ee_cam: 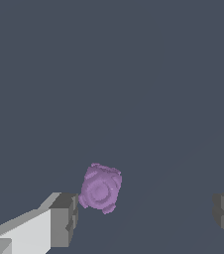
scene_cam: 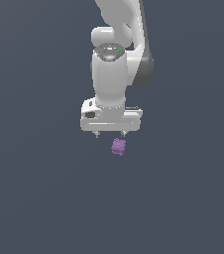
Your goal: Pick up the object and move it to a goal position.
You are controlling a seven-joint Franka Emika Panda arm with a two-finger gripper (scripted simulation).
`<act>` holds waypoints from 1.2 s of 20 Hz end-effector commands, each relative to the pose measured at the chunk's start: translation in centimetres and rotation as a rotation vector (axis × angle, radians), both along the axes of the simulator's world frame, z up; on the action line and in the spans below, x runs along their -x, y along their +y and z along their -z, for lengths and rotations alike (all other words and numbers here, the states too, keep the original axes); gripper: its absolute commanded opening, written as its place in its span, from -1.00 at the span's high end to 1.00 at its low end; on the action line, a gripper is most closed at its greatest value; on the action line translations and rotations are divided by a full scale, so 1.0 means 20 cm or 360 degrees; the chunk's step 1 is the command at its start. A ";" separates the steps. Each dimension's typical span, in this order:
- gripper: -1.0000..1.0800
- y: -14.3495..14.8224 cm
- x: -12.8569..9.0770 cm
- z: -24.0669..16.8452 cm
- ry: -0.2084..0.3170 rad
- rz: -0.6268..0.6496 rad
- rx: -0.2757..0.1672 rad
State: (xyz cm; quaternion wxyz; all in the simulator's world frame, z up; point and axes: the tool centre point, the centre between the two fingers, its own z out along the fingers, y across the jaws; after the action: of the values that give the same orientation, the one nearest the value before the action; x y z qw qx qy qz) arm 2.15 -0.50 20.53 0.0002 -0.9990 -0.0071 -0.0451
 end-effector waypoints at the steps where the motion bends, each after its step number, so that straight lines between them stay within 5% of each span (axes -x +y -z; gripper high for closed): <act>1: -0.92 0.00 0.00 0.00 0.0000 0.0000 0.0000; 24: -0.92 0.01 0.07 0.17 0.0070 0.0133 -0.0031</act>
State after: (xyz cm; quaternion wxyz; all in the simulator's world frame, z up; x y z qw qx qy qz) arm 1.02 -0.71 17.88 0.0085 -0.9993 0.0279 -0.0254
